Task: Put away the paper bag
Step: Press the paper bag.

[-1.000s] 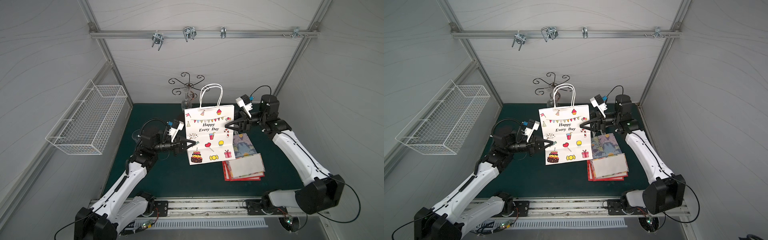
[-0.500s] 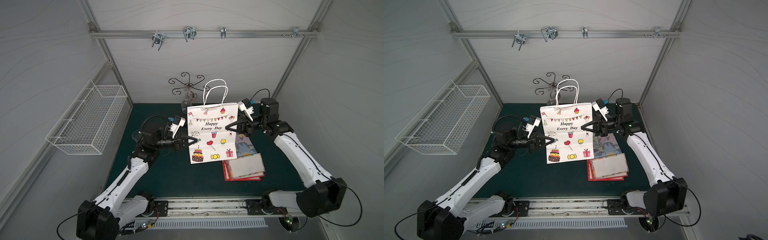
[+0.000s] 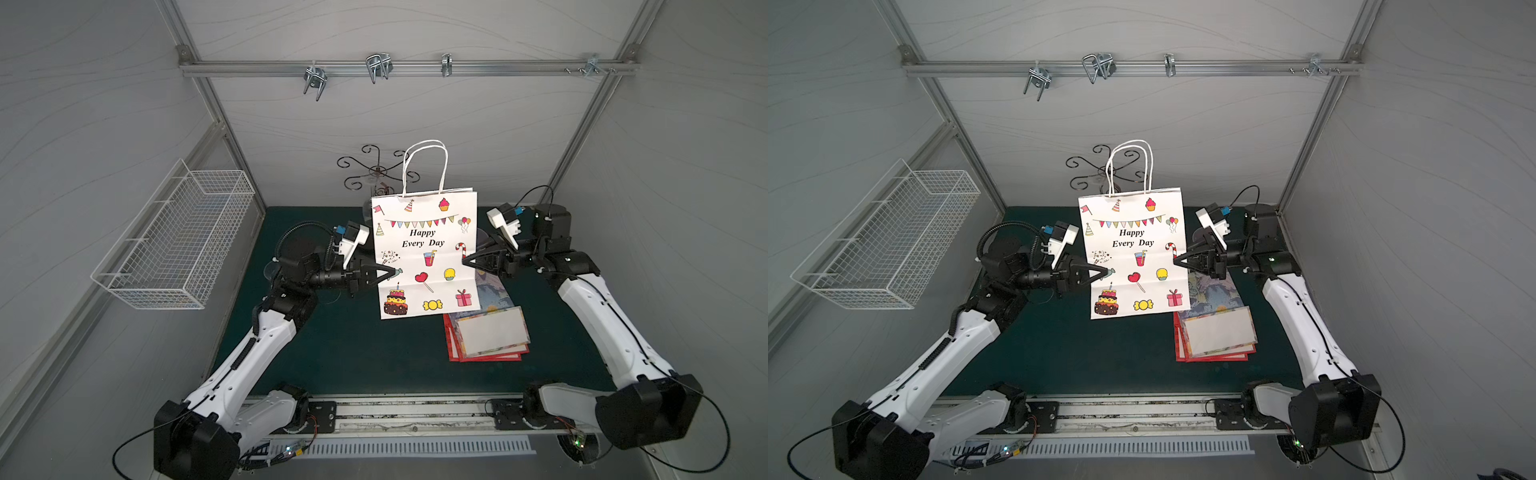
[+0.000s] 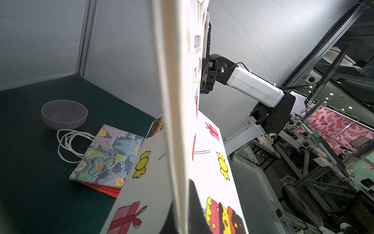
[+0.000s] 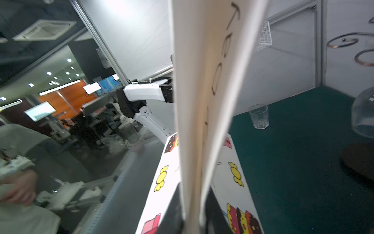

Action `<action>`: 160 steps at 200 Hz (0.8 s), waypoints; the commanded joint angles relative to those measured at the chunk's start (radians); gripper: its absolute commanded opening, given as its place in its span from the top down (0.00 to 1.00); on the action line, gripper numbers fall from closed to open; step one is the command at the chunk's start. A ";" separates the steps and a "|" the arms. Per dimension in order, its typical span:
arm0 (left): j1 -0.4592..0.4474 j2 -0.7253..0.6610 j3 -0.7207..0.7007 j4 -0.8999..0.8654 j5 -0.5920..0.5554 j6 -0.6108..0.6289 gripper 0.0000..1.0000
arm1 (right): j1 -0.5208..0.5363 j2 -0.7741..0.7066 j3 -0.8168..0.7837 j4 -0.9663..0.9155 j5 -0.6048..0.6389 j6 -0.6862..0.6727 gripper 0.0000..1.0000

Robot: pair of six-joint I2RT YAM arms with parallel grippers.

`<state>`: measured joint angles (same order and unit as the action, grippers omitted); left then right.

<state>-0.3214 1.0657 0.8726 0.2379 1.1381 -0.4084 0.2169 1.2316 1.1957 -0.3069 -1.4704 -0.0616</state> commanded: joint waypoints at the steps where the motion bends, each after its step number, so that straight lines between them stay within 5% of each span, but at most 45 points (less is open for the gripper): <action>1: 0.004 0.007 0.057 0.069 -0.010 -0.018 1.00 | 0.009 0.000 0.008 -0.033 -0.044 -0.026 1.00; 21: 0.004 0.006 0.054 0.076 -0.021 -0.038 1.00 | 0.003 -0.004 0.013 -0.065 -0.048 -0.051 1.00; 38: 0.004 0.003 0.052 0.086 -0.026 -0.058 1.00 | -0.004 -0.012 0.009 -0.098 -0.020 -0.078 0.62; 54: 0.004 -0.001 0.052 0.090 -0.030 -0.068 1.00 | -0.005 -0.011 0.000 -0.124 -0.009 -0.096 0.53; 105: 0.004 0.000 0.060 0.089 -0.041 -0.073 1.00 | -0.006 0.006 -0.027 -0.121 -0.048 -0.123 0.61; 160: 0.004 0.000 0.067 0.090 -0.052 -0.067 1.00 | -0.011 0.015 -0.027 -0.125 -0.053 -0.118 0.90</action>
<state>-0.3218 1.0714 0.8730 0.2531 1.1179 -0.4683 0.2134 1.2388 1.1732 -0.4053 -1.4998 -0.1703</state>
